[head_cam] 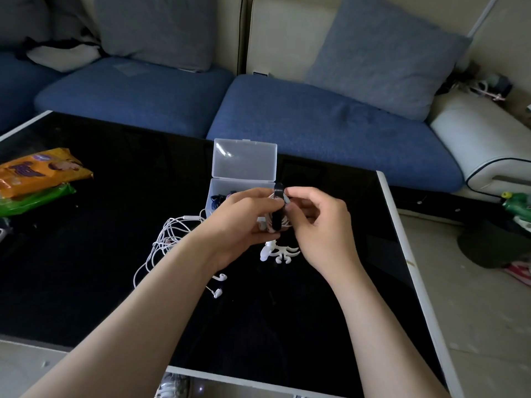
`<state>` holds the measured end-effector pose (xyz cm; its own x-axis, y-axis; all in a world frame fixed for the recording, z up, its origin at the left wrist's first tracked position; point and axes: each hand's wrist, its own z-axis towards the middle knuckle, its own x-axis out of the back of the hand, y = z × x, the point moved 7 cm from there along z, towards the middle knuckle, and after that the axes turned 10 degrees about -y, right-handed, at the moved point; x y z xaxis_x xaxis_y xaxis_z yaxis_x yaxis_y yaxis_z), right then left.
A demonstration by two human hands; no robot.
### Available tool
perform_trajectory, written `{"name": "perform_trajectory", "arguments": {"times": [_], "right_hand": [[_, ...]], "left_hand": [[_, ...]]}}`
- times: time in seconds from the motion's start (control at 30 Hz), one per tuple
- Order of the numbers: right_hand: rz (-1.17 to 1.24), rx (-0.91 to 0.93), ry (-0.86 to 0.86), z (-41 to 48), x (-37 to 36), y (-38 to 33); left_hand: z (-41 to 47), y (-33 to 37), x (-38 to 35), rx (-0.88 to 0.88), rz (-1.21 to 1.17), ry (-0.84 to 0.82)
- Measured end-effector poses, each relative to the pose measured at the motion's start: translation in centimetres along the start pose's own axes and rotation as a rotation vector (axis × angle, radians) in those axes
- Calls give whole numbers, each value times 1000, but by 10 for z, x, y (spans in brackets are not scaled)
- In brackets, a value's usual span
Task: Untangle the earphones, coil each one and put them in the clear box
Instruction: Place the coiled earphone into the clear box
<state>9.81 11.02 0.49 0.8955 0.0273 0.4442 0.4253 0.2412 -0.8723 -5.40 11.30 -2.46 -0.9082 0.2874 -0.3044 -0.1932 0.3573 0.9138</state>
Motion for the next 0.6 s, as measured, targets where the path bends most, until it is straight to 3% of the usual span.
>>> {"name": "perform_trajectory", "arguments": {"times": [0.1, 0.3, 0.5, 0.6], "right_hand": [[103, -68, 29, 2, -2, 5], [83, -45, -160, 8, -43, -6], [26, -59, 46, 19, -41, -1], [169, -128, 133, 24, -44, 12]], "left_hand": [[1, 0, 1, -42, 12, 8], [4, 3, 16, -104, -49, 170], [4, 6, 19, -17, -87, 140], [0, 12, 37, 15, -53, 262]]}}
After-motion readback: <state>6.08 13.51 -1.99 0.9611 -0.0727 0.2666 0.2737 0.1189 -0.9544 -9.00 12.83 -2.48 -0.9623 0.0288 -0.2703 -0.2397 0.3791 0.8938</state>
